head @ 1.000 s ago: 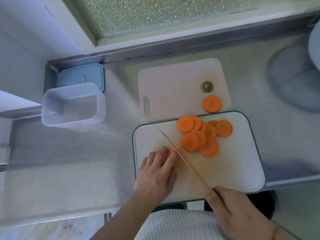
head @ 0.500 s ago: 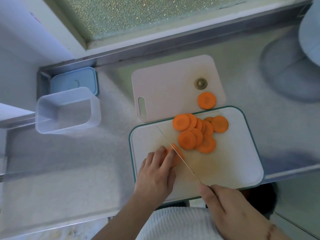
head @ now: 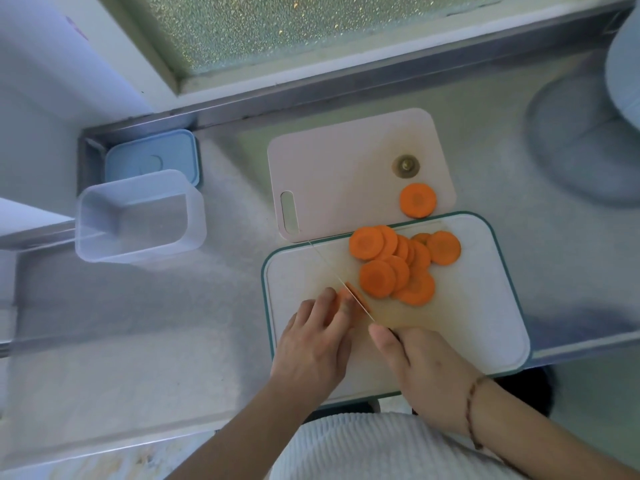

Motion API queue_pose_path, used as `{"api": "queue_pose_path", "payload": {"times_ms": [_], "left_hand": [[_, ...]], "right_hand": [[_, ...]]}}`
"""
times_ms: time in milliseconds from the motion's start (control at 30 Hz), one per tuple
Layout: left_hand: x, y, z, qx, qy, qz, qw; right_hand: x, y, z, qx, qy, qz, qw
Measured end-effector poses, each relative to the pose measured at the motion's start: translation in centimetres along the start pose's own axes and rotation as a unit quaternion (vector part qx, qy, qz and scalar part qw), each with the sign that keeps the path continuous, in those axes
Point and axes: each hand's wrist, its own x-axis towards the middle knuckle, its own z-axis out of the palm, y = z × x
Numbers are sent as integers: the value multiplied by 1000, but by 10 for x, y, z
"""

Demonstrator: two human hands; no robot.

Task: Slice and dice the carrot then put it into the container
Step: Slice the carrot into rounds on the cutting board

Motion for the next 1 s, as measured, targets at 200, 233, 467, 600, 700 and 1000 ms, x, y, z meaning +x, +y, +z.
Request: {"api": "queue_pose_path", "payload": {"times_ms": [200,233,467,600,700,1000], "left_hand": [[0,1,-2,4,0,5,1000],[0,1,-1,4,0,4,1000],[0,3,-2,5,11,9,1000],[0,2,-3,12,10,3,1000],[0,4,-3,4,15,0,1000],[-1,2,-1,-35,23,-8,999]], "right_hand": [[-42,30,-1,12,21,47,999],[-41,33,-2,12,21,45,999],[23,15,8,6,-17,-4,1000],[32,14,7,14,-7,-30,999],[20,5,-2,42,-2,-24,999],[-33,6,-14,25,11,-32,999]]}}
